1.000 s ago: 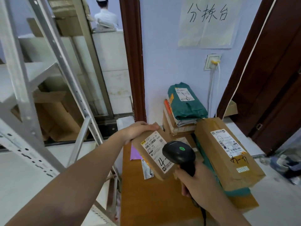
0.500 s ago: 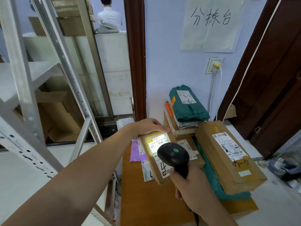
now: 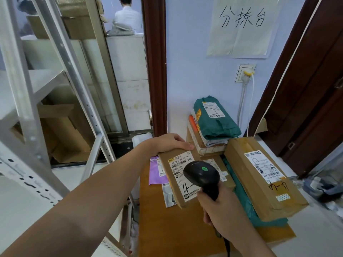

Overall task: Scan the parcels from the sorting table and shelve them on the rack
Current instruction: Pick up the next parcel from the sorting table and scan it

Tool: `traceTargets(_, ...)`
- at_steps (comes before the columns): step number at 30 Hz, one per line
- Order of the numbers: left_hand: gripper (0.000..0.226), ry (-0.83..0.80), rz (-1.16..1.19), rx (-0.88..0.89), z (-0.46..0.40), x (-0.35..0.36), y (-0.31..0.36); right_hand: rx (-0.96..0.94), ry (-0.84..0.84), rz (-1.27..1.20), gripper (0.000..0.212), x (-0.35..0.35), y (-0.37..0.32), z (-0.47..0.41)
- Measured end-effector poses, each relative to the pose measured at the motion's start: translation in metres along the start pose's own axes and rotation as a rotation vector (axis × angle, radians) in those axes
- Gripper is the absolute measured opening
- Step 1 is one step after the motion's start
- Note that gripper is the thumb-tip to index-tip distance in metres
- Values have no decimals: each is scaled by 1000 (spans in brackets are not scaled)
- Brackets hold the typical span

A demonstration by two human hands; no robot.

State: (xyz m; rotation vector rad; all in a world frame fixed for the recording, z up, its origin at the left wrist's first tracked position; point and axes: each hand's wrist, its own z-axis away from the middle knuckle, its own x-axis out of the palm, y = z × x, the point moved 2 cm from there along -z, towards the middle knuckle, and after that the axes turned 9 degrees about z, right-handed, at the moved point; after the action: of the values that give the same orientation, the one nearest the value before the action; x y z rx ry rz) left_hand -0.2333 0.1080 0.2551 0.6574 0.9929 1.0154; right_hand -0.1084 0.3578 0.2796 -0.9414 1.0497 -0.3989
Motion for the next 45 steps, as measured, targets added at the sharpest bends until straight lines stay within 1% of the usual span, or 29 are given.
traceTargets(3,67,-8,-15,5,0,-2,-3,-2,-6,-8,10,2,-2,-1)
traceTargets(7,80,19,-100,54,1,-3,-3,-3,-18,20,6,7,-2,-4)
traceTargets(11,79,32,-111,66,-2,-5,-6,4,-24,27,8,10,-4,-8)
traceTargets(15,69,45,-86,60,-10,-11,-11,8,-28,35,5,13,-8,-10)
traceTargets(20,71,61,-79,72,-12,-17,-12,43,-29,44,5,17,-14,-11)
traceTargets(30,70,165,-81,126,-20,-26,-18,75,-27,135,4,29,-24,-17)
traceTargets(37,73,148,-86,135,-23,-27,-18,106,17,104,9,34,-25,-21)
traceTargets(42,68,114,-87,140,-21,-28,-17,114,43,68,7,37,-26,-20)
traceTargets(45,70,85,-74,140,-19,-32,-17,129,88,12,7,36,-25,-21)
